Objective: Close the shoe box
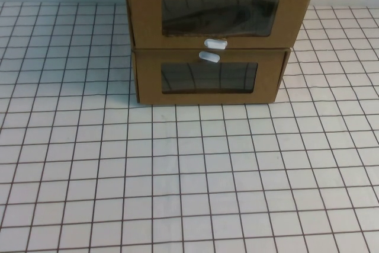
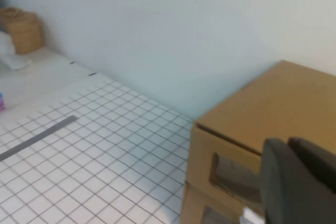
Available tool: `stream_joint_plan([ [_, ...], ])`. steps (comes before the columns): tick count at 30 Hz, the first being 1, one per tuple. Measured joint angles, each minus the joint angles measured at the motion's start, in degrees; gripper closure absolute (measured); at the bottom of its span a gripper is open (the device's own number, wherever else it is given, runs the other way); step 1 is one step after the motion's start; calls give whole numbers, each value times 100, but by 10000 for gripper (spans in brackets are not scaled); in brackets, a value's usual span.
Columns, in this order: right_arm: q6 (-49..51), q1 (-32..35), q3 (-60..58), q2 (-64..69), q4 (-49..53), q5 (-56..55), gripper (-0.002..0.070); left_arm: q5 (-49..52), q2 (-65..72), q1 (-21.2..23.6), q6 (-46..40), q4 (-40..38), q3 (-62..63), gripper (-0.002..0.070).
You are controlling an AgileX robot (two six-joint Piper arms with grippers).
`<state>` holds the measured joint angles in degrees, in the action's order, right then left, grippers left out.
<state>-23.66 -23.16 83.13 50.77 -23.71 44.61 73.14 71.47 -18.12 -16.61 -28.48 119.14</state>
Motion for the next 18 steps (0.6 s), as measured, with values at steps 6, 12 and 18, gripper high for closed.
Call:
stream_joint_plan([
  [6,821,0,-1988,-1518,741,-647,690,0,-1345,0,-97,116,-2289,680],
  [12,1933,0,-3827,-3044,1526,-750,690,-763,-3043,0,-130,270,-4858,680],
  [18,2495,0,-5279,-4441,2371,-979,690,-2522,-4463,0,-176,270,-7470,680],
])
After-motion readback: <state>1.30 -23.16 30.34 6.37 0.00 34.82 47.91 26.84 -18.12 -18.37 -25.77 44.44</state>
